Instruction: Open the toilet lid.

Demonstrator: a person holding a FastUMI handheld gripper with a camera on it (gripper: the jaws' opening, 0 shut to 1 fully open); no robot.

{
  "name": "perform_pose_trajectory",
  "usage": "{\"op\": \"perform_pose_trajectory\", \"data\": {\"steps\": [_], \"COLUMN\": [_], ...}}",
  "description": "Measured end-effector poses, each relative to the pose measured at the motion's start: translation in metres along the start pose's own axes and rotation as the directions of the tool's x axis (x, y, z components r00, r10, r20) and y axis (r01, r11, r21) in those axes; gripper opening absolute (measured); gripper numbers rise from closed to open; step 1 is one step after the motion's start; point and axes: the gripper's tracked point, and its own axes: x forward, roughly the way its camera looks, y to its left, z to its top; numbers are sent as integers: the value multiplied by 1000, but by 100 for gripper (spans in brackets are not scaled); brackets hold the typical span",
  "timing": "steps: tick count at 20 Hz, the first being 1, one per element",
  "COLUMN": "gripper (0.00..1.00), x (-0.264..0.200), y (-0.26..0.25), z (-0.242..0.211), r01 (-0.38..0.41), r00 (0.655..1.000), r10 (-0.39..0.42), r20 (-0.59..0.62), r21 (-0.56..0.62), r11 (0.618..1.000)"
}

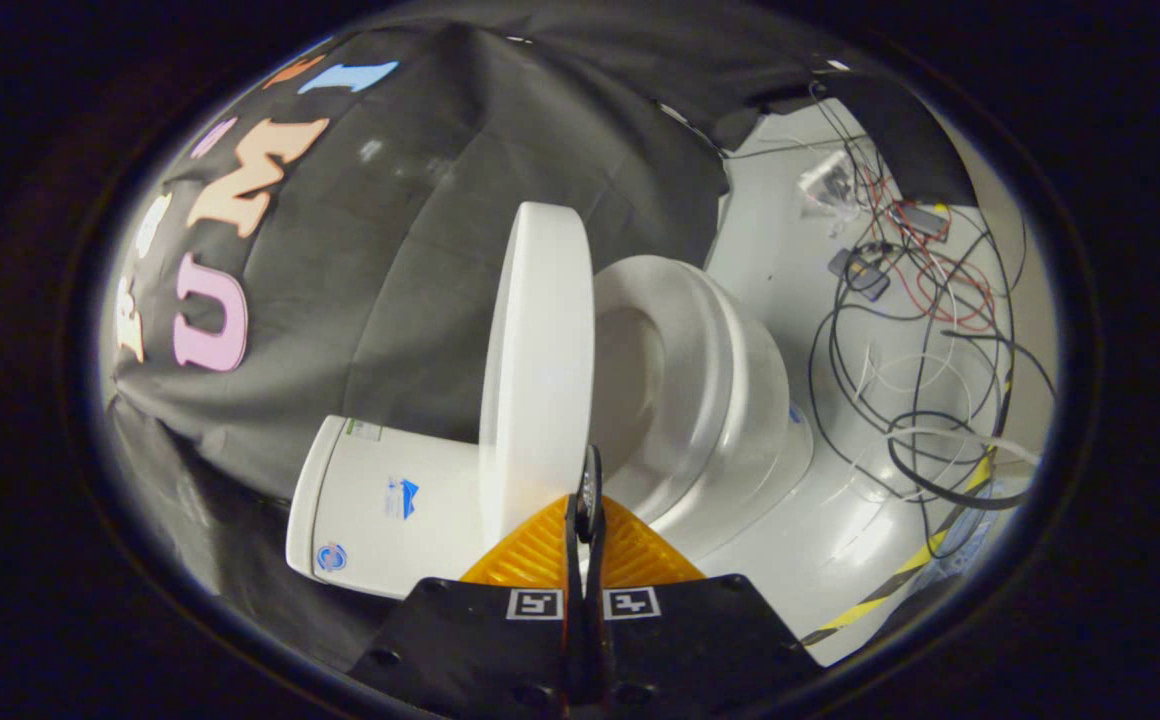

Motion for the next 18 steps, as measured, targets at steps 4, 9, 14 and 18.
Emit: {"op": "perform_pose_trajectory", "data": {"steps": [4, 9, 14, 18], "gripper": [0, 0, 0, 0], "x": [-8, -16, -22, -26], "y": [17, 46, 73, 90], "z": [4, 5, 6, 4], "r01": [3, -12, -11, 7], "r00": [999, 996, 995, 993], "r10": [-1, 24, 33, 24], "r20": [40, 91, 96, 112], "r21": [-49, -129, -221, -262], "r11": [999, 992, 975, 965]}}
